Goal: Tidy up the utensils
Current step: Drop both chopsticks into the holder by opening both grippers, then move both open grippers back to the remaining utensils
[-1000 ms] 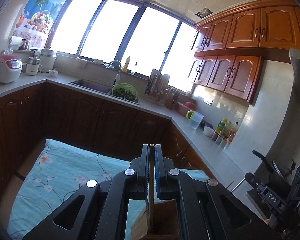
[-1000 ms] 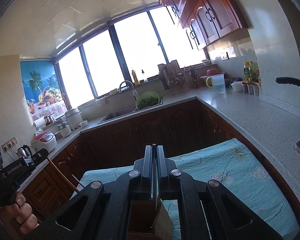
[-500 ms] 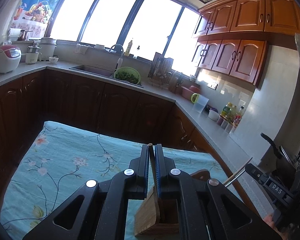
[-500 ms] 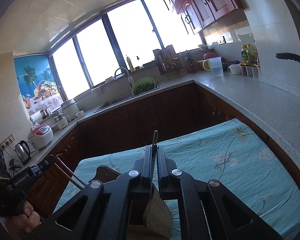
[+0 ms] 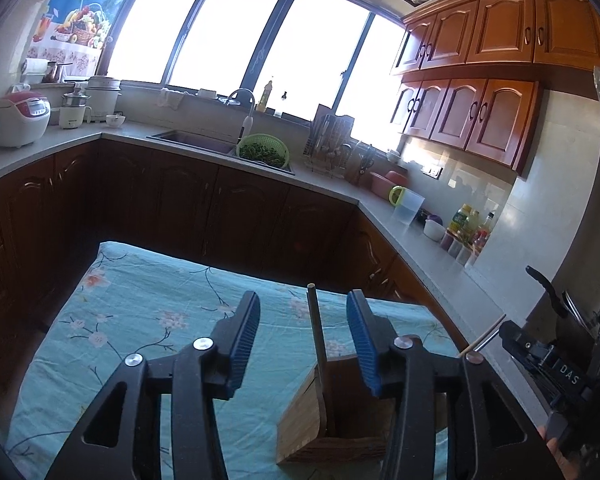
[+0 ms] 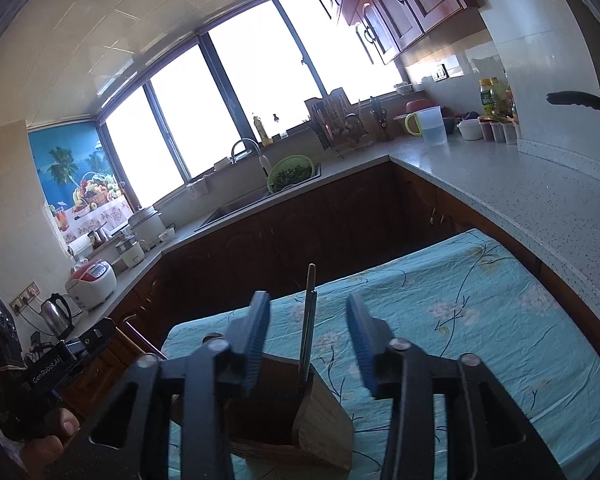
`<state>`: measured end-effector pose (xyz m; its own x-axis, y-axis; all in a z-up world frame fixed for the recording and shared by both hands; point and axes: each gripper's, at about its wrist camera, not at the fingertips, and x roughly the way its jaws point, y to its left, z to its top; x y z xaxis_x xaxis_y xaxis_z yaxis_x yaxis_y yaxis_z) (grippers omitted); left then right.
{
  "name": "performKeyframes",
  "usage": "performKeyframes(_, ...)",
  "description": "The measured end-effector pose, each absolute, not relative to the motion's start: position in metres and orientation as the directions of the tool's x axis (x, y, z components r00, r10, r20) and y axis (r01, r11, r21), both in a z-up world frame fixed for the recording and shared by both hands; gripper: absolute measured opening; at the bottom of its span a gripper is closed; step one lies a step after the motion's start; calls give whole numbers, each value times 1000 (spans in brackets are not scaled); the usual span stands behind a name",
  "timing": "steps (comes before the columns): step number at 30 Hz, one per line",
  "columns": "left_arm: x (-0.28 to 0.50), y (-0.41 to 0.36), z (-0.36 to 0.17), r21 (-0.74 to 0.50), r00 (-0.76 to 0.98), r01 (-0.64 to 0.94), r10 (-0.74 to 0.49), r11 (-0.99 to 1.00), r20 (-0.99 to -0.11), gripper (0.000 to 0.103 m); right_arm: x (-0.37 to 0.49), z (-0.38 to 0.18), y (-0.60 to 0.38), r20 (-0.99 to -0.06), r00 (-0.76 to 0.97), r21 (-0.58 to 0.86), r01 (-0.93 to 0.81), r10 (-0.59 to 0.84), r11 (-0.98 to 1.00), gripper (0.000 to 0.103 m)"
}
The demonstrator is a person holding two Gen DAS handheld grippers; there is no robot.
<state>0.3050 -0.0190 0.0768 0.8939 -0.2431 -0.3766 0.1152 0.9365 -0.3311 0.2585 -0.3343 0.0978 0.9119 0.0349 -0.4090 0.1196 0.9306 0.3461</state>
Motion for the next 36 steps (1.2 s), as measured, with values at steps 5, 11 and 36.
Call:
performKeyframes(5,276,-15,76,-299,908,77,-191,951,-373,78,229,106,-334,-341,940,363,102,30,926,95)
performKeyframes(11,231,-10,64,-289,904,64,-178,955,-388,80,194,99,-333,-343,939,386,112,30,916,99)
performKeyframes(36,107,23,49,-309,837,18,-184,951,-515,81,65,46,-324,-479,878,368,194,6,910,99)
